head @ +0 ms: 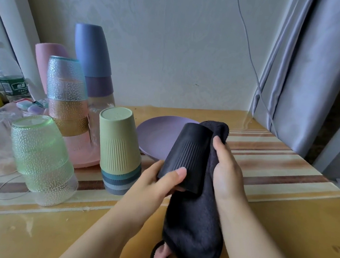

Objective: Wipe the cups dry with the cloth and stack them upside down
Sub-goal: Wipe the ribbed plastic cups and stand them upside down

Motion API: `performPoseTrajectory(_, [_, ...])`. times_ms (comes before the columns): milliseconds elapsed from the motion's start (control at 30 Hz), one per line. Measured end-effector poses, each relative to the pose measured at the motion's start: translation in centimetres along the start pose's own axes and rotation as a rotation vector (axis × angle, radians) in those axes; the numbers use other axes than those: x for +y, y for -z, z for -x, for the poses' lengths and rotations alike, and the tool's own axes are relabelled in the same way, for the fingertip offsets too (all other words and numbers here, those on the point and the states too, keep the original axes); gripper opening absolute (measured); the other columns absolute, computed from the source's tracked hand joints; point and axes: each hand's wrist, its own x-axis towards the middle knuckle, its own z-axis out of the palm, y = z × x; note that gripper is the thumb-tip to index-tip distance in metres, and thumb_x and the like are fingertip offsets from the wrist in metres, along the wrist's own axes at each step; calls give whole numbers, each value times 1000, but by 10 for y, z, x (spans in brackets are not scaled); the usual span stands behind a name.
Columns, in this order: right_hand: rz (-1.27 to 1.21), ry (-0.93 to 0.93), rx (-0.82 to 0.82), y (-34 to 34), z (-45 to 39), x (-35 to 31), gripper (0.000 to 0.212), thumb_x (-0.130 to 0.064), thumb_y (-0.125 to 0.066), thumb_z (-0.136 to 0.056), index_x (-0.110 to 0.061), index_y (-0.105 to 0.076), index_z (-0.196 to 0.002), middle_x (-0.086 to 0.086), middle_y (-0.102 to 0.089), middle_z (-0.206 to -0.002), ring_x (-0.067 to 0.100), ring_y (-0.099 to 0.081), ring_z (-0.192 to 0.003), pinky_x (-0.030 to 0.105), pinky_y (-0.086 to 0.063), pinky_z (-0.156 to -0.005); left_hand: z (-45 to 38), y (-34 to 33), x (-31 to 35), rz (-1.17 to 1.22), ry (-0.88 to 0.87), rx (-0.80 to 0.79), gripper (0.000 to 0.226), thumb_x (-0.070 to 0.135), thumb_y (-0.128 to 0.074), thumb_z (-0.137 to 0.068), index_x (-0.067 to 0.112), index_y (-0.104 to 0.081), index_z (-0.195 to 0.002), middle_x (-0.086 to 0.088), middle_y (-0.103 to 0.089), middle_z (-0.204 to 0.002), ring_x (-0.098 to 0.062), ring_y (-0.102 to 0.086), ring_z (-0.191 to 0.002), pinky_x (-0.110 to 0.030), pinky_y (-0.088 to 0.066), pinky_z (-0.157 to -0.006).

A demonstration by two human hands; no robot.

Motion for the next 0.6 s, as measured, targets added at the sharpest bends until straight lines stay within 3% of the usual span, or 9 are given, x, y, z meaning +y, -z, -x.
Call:
performPoseTrajectory(67, [-141,-92,-50,-1,1,-1,23,-30,-49,-92,-15,-67,-97,-6,-74,-78,9,-70,-76,19,-55,-65,-2,1,-2,122,13,-28,56,52,-64,-68,17,-66,-113,-13,-71,-111,-22,-68,-99,-34,-49,-94])
performPoseTrajectory(133, [-207,-158,-123,-4,4,2,33,-36,-47,-91,-13,-67,-105,1,-74,-91,15,-70,-88,26,-55,-76,-4,2,-2,179,15,-27,59,55,-60,-67,16,-68,-111,-21,-67,-114,-23,-66,-95,-38,-48,-94])
performPoseTrajectory(233, [-222,-205,-147,-10,8,13,43,-40,-47,-91,-10,-62,-120,9,-69,-113,26,-62,-110,43,-45,-100,-8,5,-2,239,72,19,56,56,-54,-71,19,-69,-110,-18,-70,-111,-23,-64,-93,-43,-44,-98])
performPoseTrajectory(300, [-186,-155,-118,-10,6,18,44,-41,-52,-89,-12,-61,-121,9,-67,-115,26,-60,-113,46,-41,-104,-11,4,-3,200,102,81,62,61,-49,-72,17,-65,-114,-15,-72,-103,-22,-65,-88,-39,-47,-92])
performPoseTrajectory(400, [-75,-44,-37,-5,1,15,31,-36,-53,-91,-20,-63,-114,-2,-73,-100,17,-66,-100,36,-50,-91,-10,-4,-3,107,-6,265,47,59,-59,-83,19,-60,-108,-15,-70,-97,-25,-70,-88,-28,-54,-79])
performPoseTrajectory(500, [58,73,-30,-3,2,9,23,-30,-46,-96,-29,-60,-113,-8,-70,-104,10,-65,-100,26,-50,-80,-4,-7,1,-227,-268,397,21,41,-51,-94,26,-60,-106,2,-69,-94,-4,-67,-88,-14,-50,-71])
performPoseTrajectory(600, [180,135,-51,-7,10,10,25,-31,-45,-96,-32,-58,-117,-14,-67,-106,1,-62,-97,19,-48,-77,-1,-4,2,-426,-298,352,30,62,-53,-85,42,-58,-108,14,-68,-102,6,-63,-91,-15,-49,-79])
